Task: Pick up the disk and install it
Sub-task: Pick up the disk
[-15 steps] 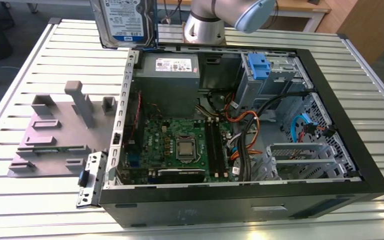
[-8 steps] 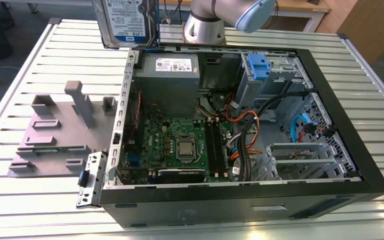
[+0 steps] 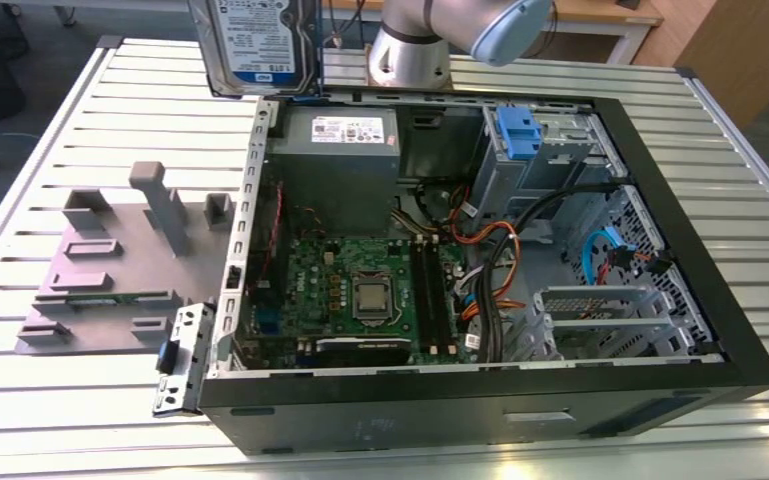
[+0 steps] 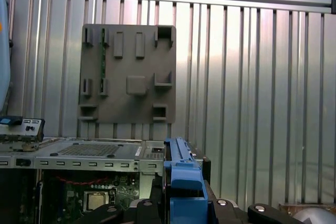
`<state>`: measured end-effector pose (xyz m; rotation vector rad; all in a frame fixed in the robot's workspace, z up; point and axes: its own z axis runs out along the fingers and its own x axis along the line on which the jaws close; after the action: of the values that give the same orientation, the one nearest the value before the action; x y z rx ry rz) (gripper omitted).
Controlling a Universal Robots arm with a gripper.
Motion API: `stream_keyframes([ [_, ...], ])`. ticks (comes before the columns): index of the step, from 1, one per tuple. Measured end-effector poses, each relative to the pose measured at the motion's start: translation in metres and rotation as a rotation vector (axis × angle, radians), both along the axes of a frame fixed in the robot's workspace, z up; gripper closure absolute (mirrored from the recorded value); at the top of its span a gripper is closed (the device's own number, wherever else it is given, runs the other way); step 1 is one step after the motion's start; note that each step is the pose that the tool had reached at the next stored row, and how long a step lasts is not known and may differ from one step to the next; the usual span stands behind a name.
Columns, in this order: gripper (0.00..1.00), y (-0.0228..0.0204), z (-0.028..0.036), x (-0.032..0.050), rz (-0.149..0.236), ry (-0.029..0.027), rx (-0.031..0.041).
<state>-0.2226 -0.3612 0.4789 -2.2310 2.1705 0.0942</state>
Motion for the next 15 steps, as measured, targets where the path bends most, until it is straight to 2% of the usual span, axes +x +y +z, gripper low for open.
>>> stream_keyframes([
  [15,0.63,0.0,0.0,0.0063,0.0,0.0,0.0],
])
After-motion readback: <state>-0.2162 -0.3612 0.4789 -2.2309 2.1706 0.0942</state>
